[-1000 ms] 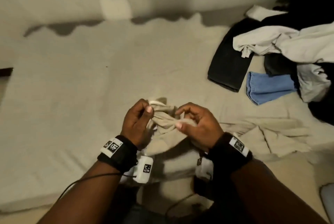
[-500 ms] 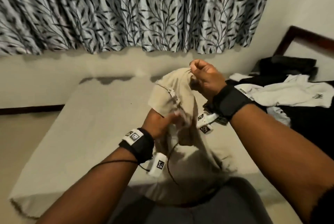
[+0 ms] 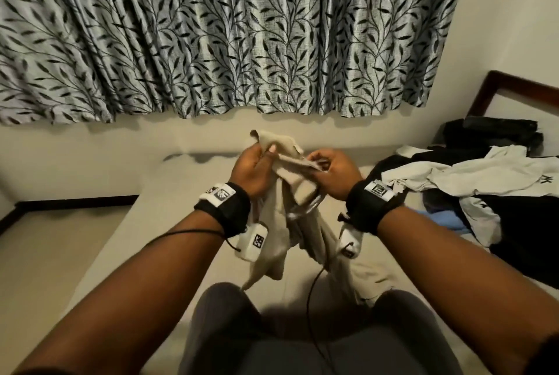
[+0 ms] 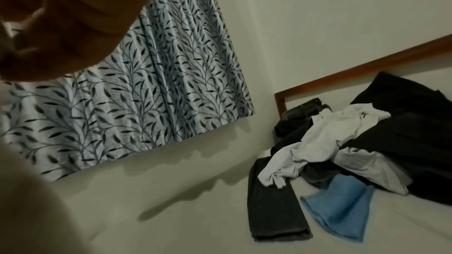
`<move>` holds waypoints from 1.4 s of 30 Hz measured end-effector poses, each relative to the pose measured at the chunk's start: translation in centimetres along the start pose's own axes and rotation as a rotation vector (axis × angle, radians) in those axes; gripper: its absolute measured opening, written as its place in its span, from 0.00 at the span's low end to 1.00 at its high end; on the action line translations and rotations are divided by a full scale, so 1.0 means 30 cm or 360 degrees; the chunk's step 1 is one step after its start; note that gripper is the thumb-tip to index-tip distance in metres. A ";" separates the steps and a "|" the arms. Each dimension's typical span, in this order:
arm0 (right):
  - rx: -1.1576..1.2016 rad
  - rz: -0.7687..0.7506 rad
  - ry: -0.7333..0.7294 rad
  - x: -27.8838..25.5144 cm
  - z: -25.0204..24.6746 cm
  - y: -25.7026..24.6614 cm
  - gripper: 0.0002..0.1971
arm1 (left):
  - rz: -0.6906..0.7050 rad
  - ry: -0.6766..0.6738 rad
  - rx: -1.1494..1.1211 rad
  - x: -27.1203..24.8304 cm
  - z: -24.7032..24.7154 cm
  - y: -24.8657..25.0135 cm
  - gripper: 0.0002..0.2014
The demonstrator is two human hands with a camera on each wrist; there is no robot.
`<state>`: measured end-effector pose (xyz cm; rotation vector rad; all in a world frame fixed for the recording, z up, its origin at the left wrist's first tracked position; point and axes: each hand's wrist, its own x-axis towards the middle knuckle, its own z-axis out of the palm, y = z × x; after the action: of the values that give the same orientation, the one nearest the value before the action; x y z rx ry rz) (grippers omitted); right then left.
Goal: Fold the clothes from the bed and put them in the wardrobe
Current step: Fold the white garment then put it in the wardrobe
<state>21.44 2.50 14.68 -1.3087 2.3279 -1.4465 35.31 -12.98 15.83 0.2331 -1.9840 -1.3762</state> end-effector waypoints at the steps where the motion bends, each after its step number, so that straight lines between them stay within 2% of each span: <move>1: -0.0028 -0.0026 0.0027 0.033 -0.033 0.005 0.07 | 0.0024 0.0081 0.0070 0.025 -0.032 0.006 0.11; 3: 0.0037 0.0060 0.0159 0.092 -0.103 0.007 0.03 | 0.0022 0.0236 0.0179 0.070 -0.096 0.041 0.05; 4: 0.0139 0.0114 0.0225 0.114 -0.143 0.002 0.02 | -0.0003 0.0212 0.0250 0.091 -0.129 0.069 0.06; 6: 0.0147 0.0096 0.0259 0.141 -0.242 -0.019 0.09 | -0.0052 -0.0037 0.0663 0.122 -0.203 0.120 0.17; 8: -0.0032 0.0013 0.0047 0.164 -0.351 -0.049 0.13 | -0.0056 -0.0248 0.1248 0.149 -0.270 0.169 0.24; 9: -0.0062 0.0007 -0.0139 0.168 -0.395 -0.079 0.12 | -0.0060 -0.0264 0.1404 0.160 -0.294 0.190 0.23; 11: -0.0316 -0.0053 -0.0474 0.205 -0.478 -0.135 0.10 | -0.0048 -0.0199 0.1417 0.194 -0.327 0.224 0.19; 12: -0.0496 -0.0134 -0.0414 0.237 -0.503 -0.175 0.11 | -0.0007 -0.0113 0.1350 0.214 -0.336 0.237 0.20; 13: -0.0595 -0.0231 -0.0187 0.280 -0.521 -0.188 0.13 | 0.0045 -0.0014 0.1246 0.227 -0.340 0.242 0.20; 14: -0.0473 -0.0304 0.0145 0.311 -0.520 -0.188 0.11 | 0.0097 0.0072 0.1141 0.243 -0.338 0.244 0.21; 15: -0.0190 -0.0311 0.0454 0.324 -0.502 -0.174 0.09 | 0.0141 0.0141 0.1045 0.258 -0.327 0.243 0.19; 16: 0.0130 -0.0234 0.0668 0.313 -0.453 -0.142 0.19 | 0.0174 0.0188 0.0964 0.259 -0.320 0.228 0.16; 17: 0.0548 -0.0068 0.0669 0.293 -0.381 -0.078 0.31 | 0.0196 0.0203 0.0890 0.265 -0.302 0.210 0.12; 18: 0.0877 0.0244 0.0477 0.240 -0.266 0.016 0.35 | 0.0213 0.0185 0.0839 0.261 -0.289 0.184 0.09; 19: 0.1050 0.0532 0.0159 0.177 -0.137 0.107 0.30 | 0.0219 0.0155 0.0828 0.256 -0.283 0.154 0.09; 20: 0.1006 0.0672 -0.0139 0.104 -0.013 0.168 0.24 | 0.0213 0.0132 0.0851 0.245 -0.291 0.121 0.12; 21: 0.0903 0.0695 -0.0310 0.056 0.087 0.225 0.18 | 0.0199 0.0116 0.0883 0.229 -0.299 0.094 0.15; 23: 0.0539 0.0533 -0.0377 0.021 0.183 0.287 0.02 | 0.0145 0.0090 0.0987 0.207 -0.354 0.048 0.16; 24: 0.0407 0.0473 -0.0374 0.030 0.170 0.292 0.06 | 0.0083 0.0093 0.1049 0.196 -0.389 0.036 0.15; 25: 0.0274 0.0406 -0.0344 0.048 0.143 0.303 0.08 | 0.0013 0.0120 0.1097 0.182 -0.431 0.022 0.13; 27: -0.0012 0.0298 -0.0142 0.097 0.024 0.271 0.07 | -0.0055 0.0188 0.1160 0.161 -0.522 0.011 0.13; 29: -0.0105 0.0214 0.0064 0.158 -0.146 0.205 0.06 | -0.0056 0.0163 0.1232 0.149 -0.607 0.033 0.16; 31: -0.0220 -0.0006 0.0166 0.241 -0.338 0.068 0.14 | -0.0024 0.0080 0.1368 0.161 -0.676 0.104 0.21; 34: -0.0718 -0.0344 0.0075 0.362 -0.609 -0.204 0.28 | 0.0155 0.0107 0.1531 0.245 -0.740 0.302 0.27; 36: -0.1208 -0.0410 -0.0012 0.428 -0.766 -0.335 0.24 | 0.0301 0.0249 0.1646 0.343 -0.779 0.460 0.30; 37: -0.1360 -0.0377 -0.0014 0.455 -0.835 -0.390 0.21 | 0.0299 0.0303 0.1742 0.390 -0.803 0.536 0.28; 40: -0.1302 -0.0239 -0.0021 0.498 -0.956 -0.471 0.23 | 0.0123 0.0307 0.1981 0.471 -0.890 0.638 0.24; 42: -0.1128 -0.0286 0.0011 0.514 -1.009 -0.478 0.31 | 0.0054 0.0319 0.1696 0.492 -0.931 0.622 0.22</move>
<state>5.73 9.72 47.25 -1.6840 2.9203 -0.6417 46.44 -33.67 44.02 0.7636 -2.3304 -0.1370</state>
